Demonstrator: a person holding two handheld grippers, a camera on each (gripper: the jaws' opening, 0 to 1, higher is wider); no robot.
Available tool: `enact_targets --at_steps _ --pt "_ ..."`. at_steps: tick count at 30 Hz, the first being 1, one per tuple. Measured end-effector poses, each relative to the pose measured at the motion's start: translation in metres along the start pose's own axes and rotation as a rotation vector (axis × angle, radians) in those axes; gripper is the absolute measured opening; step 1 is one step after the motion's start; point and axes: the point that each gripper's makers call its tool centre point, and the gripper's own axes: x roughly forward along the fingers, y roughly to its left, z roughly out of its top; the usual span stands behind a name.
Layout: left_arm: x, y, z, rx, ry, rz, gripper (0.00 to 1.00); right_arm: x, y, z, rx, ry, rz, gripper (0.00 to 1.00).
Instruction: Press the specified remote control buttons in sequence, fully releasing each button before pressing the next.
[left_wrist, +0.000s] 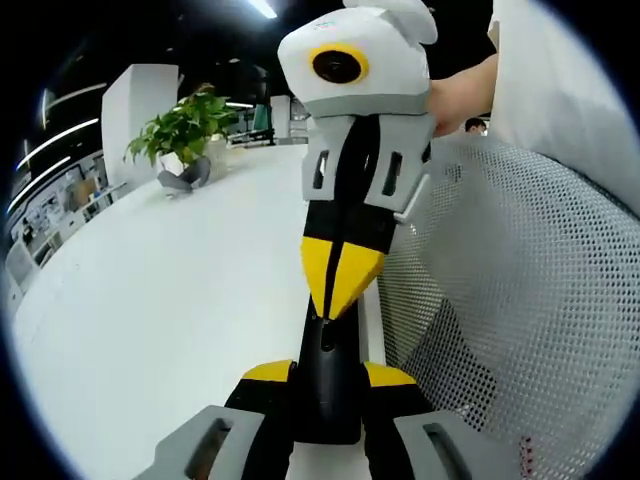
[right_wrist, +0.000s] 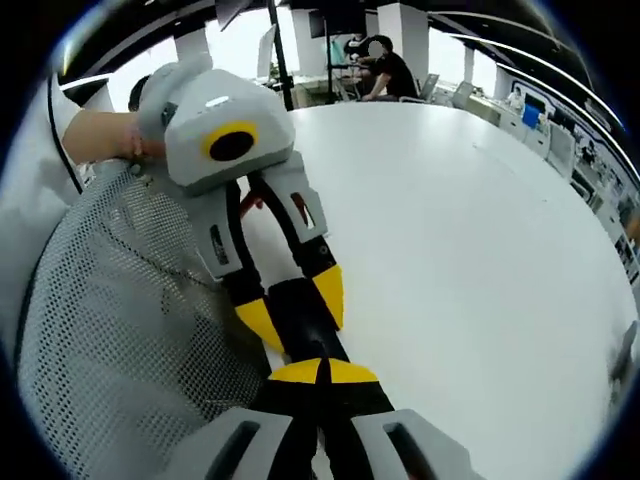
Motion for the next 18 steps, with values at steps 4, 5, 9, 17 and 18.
enact_targets --at_steps 4,5,9,17,18 --pt "0.0005 0.0003 -0.0002 0.0 -0.002 -0.001 0.24 0.003 0.003 0.0006 -0.094 0.025 0.008 0.0" --pt "0.0005 0.0004 -0.0002 -0.001 -0.003 -0.001 0.24 0.0024 0.0033 0.0001 -0.13 0.038 0.008 0.0" --pt "0.0006 0.0004 -0.0001 -0.002 -0.005 -0.005 0.24 0.0045 0.0038 0.0003 -0.218 0.062 0.026 0.0" --pt "0.0001 0.0 0.0003 0.0 -0.008 -0.013 0.24 0.0089 0.0032 0.0029 -0.321 0.078 -0.04 0.0" --pt "0.0001 -0.0002 0.0003 -0.002 -0.008 -0.013 0.24 0.0081 0.0045 0.0016 -0.326 0.08 -0.038 0.0"
